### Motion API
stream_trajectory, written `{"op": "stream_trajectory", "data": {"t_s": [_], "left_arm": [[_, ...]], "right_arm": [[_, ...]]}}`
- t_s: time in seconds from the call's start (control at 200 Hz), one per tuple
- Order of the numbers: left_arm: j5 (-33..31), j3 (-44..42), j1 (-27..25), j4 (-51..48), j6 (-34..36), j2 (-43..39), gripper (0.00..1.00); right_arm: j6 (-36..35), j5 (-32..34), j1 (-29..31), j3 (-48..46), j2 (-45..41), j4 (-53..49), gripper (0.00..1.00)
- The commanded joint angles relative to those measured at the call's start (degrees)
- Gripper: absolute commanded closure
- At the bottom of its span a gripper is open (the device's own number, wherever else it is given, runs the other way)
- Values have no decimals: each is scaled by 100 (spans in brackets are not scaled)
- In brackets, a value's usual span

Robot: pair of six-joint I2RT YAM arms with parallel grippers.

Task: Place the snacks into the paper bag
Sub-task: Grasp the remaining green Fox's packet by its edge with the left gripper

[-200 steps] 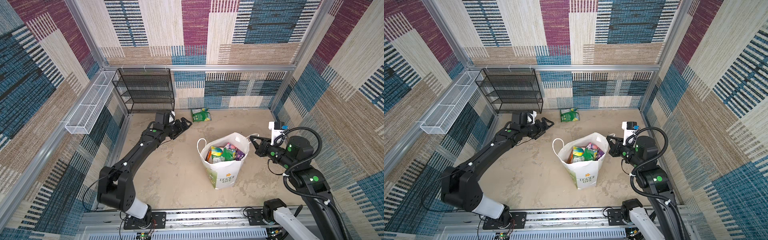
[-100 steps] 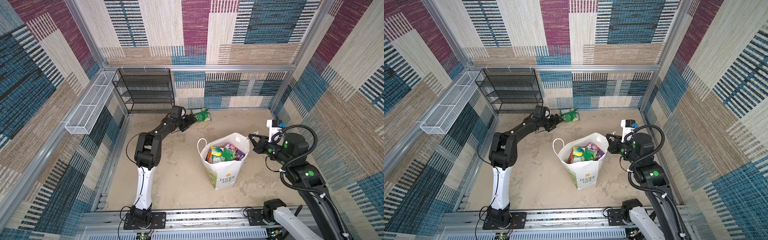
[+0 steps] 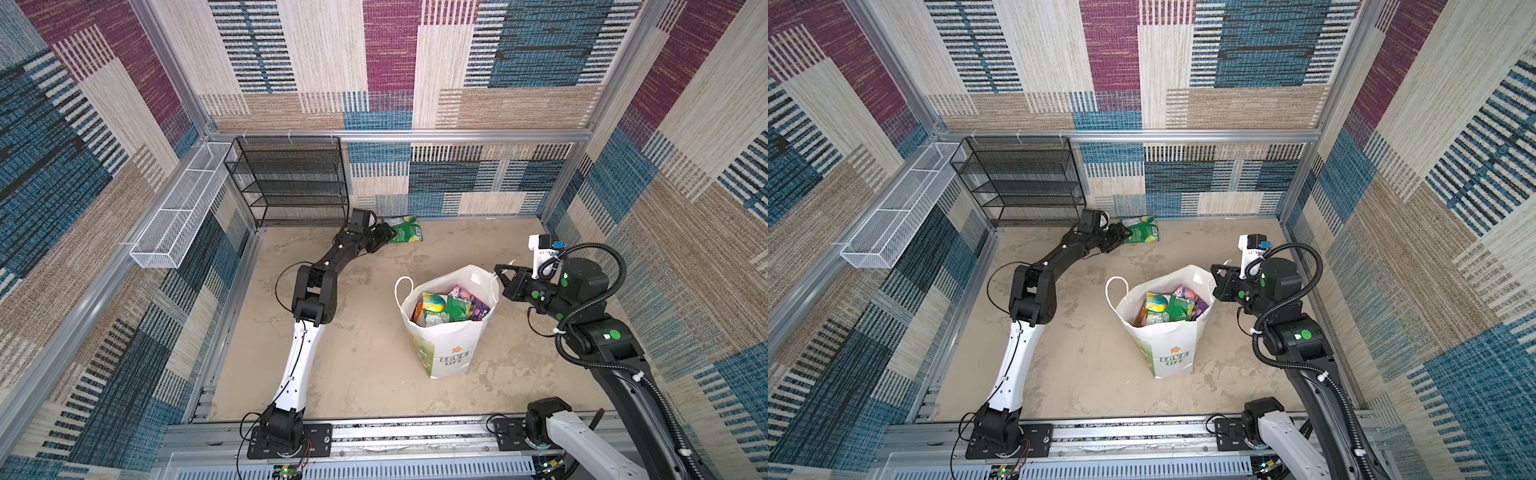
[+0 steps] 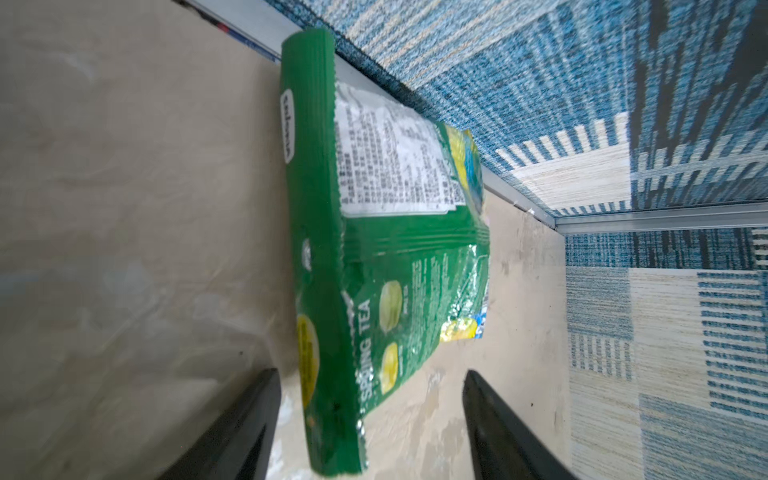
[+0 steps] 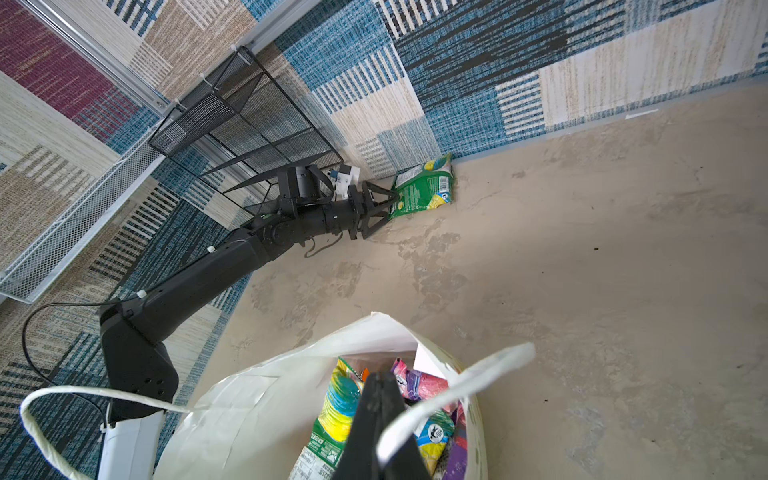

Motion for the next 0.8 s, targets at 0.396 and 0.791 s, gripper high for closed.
{"op": "stream_trajectory", "data": {"t_s": [0.396,0.791], "left_arm": [[43,122,-21,321,-1064,590,69],[831,-2242,106,3002,-2218,-1297,100]], "right_arm": [[-116,36,-11,181,17,-23,97],[-79,36,-7,232,-199,-146,97]]}}
